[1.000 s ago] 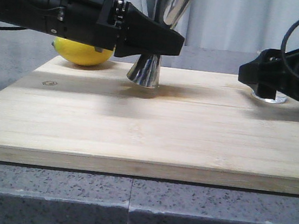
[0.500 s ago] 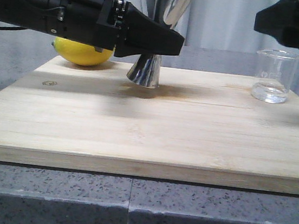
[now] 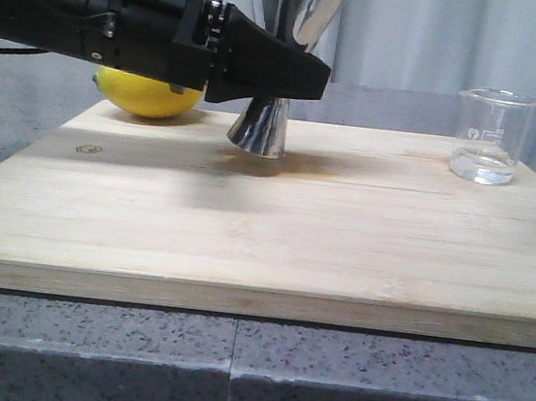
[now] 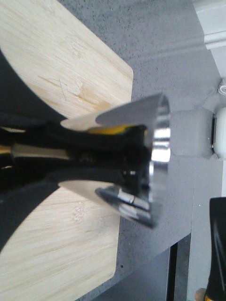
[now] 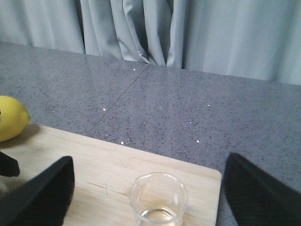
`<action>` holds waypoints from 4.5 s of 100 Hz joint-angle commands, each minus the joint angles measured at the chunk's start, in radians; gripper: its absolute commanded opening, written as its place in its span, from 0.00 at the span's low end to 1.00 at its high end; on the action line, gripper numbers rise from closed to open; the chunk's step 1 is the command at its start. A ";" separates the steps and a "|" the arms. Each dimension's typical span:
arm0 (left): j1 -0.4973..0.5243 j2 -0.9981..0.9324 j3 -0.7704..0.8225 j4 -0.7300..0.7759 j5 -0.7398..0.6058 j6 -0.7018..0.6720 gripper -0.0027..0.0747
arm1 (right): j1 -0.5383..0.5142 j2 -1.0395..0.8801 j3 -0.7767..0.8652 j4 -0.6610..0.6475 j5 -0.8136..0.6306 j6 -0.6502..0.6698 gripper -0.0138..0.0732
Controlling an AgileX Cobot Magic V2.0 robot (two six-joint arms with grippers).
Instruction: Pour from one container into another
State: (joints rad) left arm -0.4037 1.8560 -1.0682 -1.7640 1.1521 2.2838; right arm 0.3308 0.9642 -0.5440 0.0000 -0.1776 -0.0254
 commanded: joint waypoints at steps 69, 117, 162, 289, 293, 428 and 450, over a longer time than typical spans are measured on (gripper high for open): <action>-0.010 -0.046 -0.028 -0.087 0.097 0.016 0.01 | -0.006 -0.018 -0.038 -0.026 -0.052 0.000 0.83; -0.008 -0.023 -0.028 -0.087 0.117 0.066 0.01 | -0.006 -0.018 -0.038 -0.026 -0.053 0.000 0.83; -0.008 0.002 -0.028 -0.087 0.117 0.066 0.01 | -0.006 -0.018 -0.038 -0.026 -0.053 0.000 0.83; -0.008 0.002 -0.028 -0.087 0.117 0.059 0.11 | -0.006 -0.018 -0.038 -0.028 -0.046 0.000 0.83; -0.008 0.002 -0.028 -0.087 0.117 0.059 0.11 | -0.006 -0.018 -0.038 -0.028 -0.046 0.000 0.83; -0.008 0.002 -0.028 -0.087 0.117 0.059 0.20 | -0.006 -0.018 -0.038 -0.039 -0.044 0.000 0.83; -0.008 0.002 -0.028 -0.087 0.117 0.059 0.22 | -0.006 -0.018 -0.038 -0.039 -0.044 0.000 0.83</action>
State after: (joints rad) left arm -0.4037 1.8967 -1.0705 -1.7755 1.1601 2.3460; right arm 0.3308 0.9642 -0.5440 -0.0297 -0.1481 -0.0254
